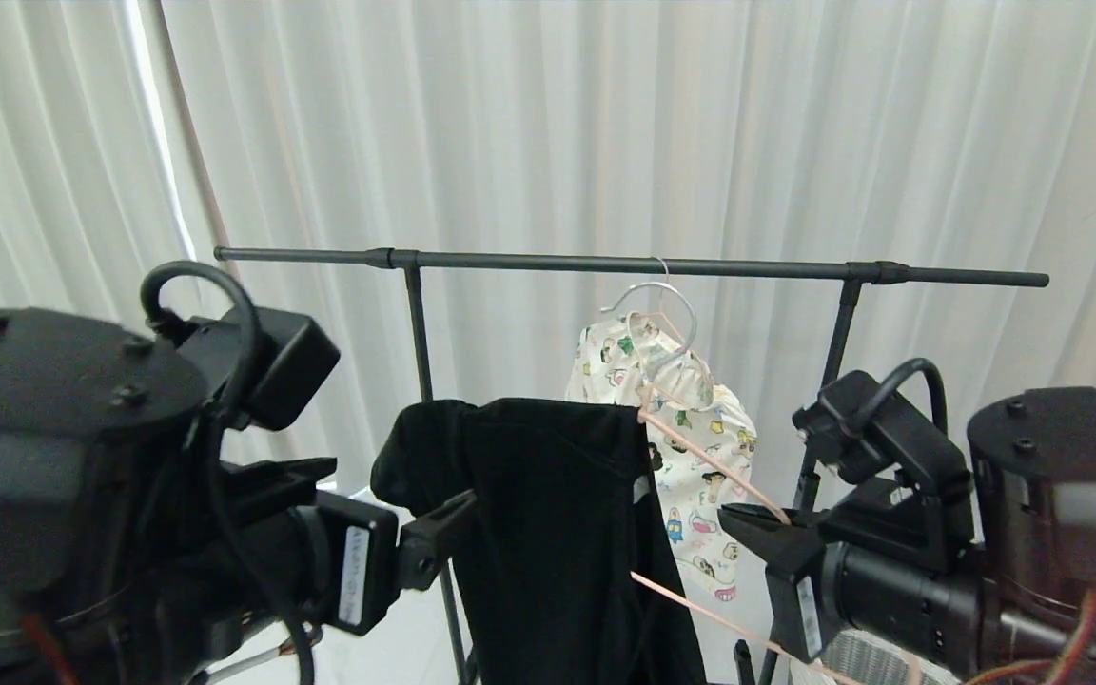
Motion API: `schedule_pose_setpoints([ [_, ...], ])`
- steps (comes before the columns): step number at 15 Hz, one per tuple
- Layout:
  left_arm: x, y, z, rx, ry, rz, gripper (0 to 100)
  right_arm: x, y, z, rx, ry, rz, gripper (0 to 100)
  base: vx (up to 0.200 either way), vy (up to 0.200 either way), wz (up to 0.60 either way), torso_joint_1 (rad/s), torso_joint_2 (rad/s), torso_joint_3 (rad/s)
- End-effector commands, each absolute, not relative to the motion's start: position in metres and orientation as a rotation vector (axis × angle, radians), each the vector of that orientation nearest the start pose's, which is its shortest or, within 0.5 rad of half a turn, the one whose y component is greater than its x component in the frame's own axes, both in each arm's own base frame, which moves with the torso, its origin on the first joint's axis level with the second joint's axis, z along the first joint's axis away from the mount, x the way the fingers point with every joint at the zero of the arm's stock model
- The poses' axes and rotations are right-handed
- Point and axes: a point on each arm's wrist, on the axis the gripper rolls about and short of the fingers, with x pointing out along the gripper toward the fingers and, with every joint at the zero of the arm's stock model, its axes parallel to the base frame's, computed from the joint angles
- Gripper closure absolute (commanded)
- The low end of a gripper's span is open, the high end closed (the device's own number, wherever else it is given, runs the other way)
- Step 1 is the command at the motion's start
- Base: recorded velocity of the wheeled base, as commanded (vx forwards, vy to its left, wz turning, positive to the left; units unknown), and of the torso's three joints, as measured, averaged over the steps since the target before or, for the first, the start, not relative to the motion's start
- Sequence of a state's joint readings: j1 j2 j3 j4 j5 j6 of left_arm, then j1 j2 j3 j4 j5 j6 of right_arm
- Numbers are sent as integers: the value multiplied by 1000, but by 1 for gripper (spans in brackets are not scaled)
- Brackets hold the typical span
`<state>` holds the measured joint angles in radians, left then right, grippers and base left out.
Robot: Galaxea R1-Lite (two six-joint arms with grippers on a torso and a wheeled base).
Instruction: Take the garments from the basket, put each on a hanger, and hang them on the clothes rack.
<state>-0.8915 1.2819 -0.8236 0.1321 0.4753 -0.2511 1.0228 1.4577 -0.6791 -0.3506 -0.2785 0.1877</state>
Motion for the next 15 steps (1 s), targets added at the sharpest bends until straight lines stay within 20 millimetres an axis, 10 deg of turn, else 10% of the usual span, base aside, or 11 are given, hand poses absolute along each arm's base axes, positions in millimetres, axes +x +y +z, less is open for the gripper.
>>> schedule_pose_setpoints([
  [1,99,-103,220,70,464,-474,0,112,175,186,-104,402,757,100,0,0,0,0,0,0],
  [5,83,-73,207,148,439,-740,0,91,152,181,-185,366,924,100,0,0,0,0,0,0],
  [15,82,-92,200,293,374,-1150,0,66,164,182,-235,336,1081,100,0,0,0,0,0,0],
])
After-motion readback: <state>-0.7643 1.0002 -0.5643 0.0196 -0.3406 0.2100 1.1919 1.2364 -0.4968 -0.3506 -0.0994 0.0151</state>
